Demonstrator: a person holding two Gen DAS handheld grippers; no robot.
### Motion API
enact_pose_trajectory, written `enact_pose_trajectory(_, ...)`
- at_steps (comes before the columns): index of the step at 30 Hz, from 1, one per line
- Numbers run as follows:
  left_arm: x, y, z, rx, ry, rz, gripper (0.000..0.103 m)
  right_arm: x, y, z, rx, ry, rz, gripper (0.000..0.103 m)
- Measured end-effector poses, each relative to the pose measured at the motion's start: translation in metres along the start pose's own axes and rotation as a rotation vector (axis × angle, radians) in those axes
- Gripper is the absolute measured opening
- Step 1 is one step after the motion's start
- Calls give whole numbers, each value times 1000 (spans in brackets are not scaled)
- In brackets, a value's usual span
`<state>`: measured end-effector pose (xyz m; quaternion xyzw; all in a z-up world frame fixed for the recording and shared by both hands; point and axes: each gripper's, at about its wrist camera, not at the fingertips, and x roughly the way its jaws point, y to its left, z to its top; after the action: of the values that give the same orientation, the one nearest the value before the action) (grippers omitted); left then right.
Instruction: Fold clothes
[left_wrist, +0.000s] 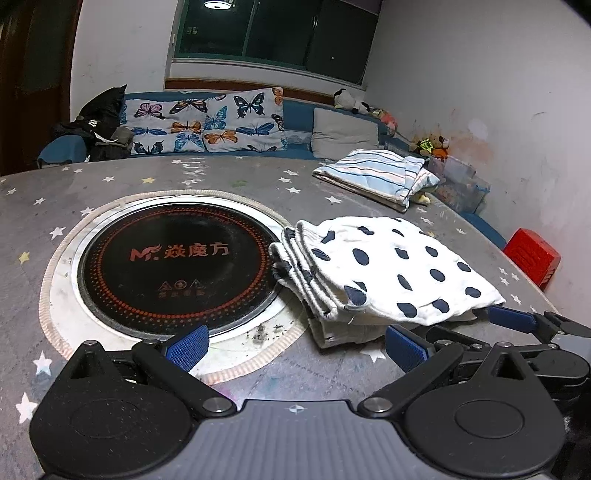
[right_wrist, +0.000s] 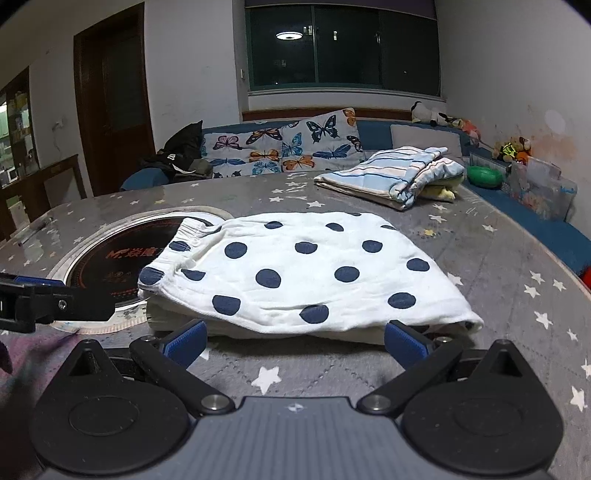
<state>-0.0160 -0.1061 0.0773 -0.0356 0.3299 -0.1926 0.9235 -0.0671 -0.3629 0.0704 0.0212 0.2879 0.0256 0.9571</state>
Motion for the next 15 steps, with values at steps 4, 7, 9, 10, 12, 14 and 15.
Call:
enact_pose_trajectory(4, -5, 0, -3, 18, -6, -1, 103, -5, 6, 0, -5, -3, -8, 103)
enact_pose_trajectory(7, -7, 0, -5, 33, -10, 4, 103, -8, 10, 0, -6, -2, -17, 103)
enact_pose_trajectory(9, -7, 1, -6, 36, -10, 0, 103, -10, 12, 0, -6, 0, -24, 103)
enact_pose_trajectory(10, -7, 2, -6, 38, -9, -3, 103, -10, 13, -1, -6, 2, -28, 103)
enact_pose_trajectory(12, -6, 3, -7, 41, -6, -9, 103, -11, 15, -1, -8, 5, -36, 103)
enact_pose_trajectory(14, -5, 5, -7, 43, -1, -16, 103, -12, 16, -1, -5, 8, -47, 103)
enact_pose_trajectory(15, -4, 6, -8, 45, 1, -18, 103, -13, 16, -1, 2, 11, -52, 103)
